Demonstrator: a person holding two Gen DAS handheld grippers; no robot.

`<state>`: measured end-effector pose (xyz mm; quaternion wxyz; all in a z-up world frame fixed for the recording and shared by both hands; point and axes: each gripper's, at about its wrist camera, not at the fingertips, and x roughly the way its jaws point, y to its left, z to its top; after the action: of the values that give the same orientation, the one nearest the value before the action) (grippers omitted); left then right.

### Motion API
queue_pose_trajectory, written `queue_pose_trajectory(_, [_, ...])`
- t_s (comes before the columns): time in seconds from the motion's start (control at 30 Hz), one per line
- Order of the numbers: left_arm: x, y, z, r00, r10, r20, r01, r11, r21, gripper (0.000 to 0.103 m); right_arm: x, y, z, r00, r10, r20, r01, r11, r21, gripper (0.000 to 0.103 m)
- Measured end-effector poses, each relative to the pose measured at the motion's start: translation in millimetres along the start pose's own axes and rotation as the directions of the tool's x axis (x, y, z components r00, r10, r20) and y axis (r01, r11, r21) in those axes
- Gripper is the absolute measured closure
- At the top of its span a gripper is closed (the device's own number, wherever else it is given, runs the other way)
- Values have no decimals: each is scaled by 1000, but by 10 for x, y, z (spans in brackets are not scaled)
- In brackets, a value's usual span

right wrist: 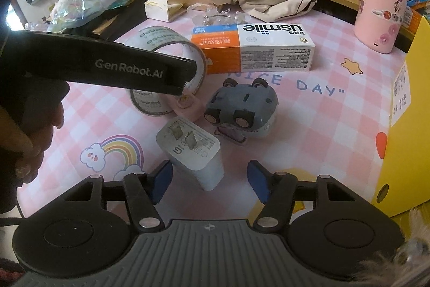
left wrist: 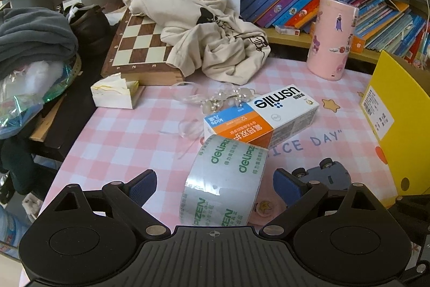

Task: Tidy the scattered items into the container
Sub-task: 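Move the left tool to the clear tape roll while the right tool approaches the white charger, then close the left gripper on the tape roll while the right gripper grasps the white charger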

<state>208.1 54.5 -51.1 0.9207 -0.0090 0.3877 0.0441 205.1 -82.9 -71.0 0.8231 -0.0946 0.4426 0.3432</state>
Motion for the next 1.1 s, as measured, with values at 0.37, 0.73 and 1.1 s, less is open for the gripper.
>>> queue_pose_trajectory(0.37, [-7, -1, 5, 1000, -8, 7, 8, 1000, 21, 10, -32, 87, 40, 998, 30, 47, -27, 998, -55, 54])
queue_pose_trajectory(0.73, [-36, -4, 4, 999, -54, -4, 54, 998, 39, 58, -72, 82, -7, 999, 14, 44, -11, 998, -65, 61])
queue_pose_trajectory(1.1, [-276, 171, 51, 984, -175, 38, 178, 977, -113, 60, -143, 11, -42, 999, -20, 46, 21, 1000, -23, 62])
